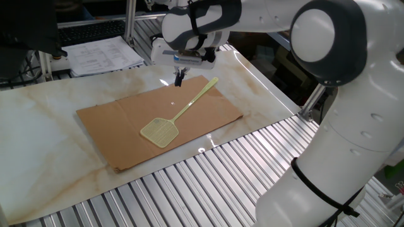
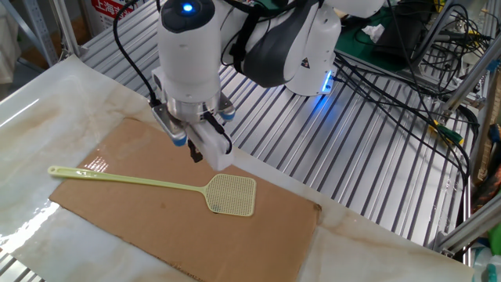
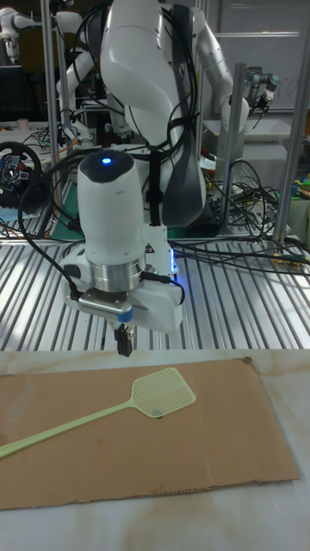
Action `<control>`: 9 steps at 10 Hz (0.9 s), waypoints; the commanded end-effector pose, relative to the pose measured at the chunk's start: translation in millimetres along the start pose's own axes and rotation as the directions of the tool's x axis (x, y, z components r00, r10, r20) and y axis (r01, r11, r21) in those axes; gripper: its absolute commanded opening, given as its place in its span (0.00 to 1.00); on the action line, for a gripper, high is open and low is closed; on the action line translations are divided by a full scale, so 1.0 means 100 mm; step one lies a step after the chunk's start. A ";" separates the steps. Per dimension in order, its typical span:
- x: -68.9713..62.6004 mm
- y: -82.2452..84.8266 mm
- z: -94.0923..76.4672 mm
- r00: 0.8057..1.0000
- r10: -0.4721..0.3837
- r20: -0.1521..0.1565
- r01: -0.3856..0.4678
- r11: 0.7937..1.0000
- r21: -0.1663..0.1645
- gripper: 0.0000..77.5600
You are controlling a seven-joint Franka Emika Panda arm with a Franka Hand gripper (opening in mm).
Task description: Swat with a flyswatter
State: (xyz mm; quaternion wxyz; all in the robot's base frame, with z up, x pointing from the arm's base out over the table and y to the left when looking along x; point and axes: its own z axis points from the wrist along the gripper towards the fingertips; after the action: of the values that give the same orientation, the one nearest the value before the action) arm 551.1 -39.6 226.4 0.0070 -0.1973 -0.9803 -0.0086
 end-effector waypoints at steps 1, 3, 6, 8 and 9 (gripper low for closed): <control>-0.01 0.00 -0.01 0.999 0.036 0.016 -0.036 0.999 -0.008 0.00; -0.01 0.00 -0.01 0.987 0.159 0.004 -0.159 0.987 -0.001 0.00; -0.01 0.00 -0.01 0.966 0.257 0.007 -0.257 0.966 0.003 0.00; -0.01 0.00 -0.01 0.957 0.289 0.027 -0.290 0.957 0.021 0.00; -0.01 0.00 -0.01 0.948 0.317 0.029 -0.317 0.948 0.018 0.00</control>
State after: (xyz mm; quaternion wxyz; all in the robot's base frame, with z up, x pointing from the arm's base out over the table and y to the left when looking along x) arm 551.3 -40.0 226.3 0.0034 -0.3288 -0.9444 0.0000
